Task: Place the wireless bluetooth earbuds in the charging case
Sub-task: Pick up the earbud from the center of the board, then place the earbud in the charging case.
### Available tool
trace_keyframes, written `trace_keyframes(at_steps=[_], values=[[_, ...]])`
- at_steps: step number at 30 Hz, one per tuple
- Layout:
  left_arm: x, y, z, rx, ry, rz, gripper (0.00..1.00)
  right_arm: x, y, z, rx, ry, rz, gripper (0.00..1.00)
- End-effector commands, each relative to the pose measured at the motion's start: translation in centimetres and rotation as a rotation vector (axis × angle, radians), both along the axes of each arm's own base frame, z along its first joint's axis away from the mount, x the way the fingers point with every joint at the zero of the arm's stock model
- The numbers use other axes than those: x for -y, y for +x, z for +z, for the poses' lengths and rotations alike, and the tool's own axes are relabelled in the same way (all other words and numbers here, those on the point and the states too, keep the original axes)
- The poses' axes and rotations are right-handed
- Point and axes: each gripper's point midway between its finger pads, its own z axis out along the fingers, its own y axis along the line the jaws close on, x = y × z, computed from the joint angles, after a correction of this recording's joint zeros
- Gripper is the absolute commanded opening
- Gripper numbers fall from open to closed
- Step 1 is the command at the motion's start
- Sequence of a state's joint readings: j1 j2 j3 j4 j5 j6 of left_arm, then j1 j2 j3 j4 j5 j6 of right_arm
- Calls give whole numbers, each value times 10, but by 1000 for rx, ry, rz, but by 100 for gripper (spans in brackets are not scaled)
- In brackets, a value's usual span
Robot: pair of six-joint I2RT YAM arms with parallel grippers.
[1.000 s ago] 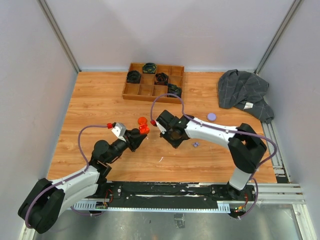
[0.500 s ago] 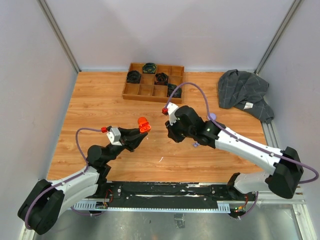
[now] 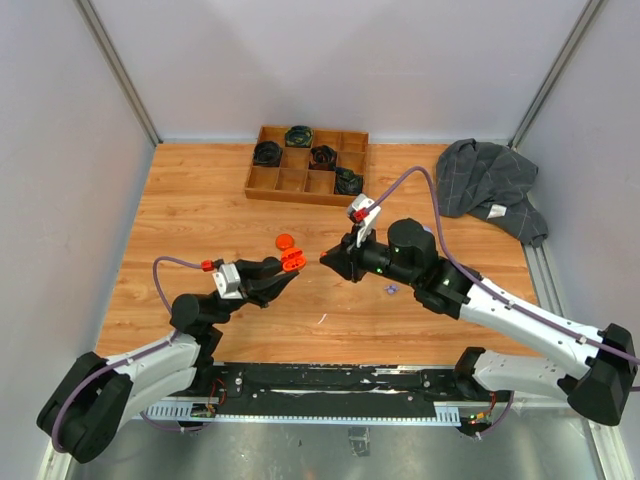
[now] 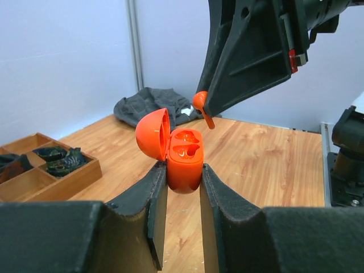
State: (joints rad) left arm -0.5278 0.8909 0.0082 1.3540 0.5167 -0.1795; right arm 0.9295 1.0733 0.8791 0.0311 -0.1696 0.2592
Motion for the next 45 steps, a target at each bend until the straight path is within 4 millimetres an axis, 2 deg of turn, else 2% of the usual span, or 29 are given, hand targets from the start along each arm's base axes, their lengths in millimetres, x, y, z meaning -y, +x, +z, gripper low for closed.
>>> trace_keyframes(at_steps=[1,5,11,18,27,40,45], values=[[-2,-19,-29,1,44,-40,8,-22,-20,34,57,161,99,8],[-1,-22,-29,9,48,-51,9,-31,-25,46,94,226,125,9],[0,-23,-27,14,48,-58,9,-44,-33,53,115,277,173,9],[0,-24,-26,17,44,-59,9,-54,-36,41,91,266,192,8],[-2,-24,-24,20,36,-53,9,-52,-32,25,86,240,168,8],[-1,-26,-23,21,35,-64,9,-50,-27,25,101,260,134,8],[-1,-25,-23,18,33,-60,9,-53,-31,23,88,260,161,8]])
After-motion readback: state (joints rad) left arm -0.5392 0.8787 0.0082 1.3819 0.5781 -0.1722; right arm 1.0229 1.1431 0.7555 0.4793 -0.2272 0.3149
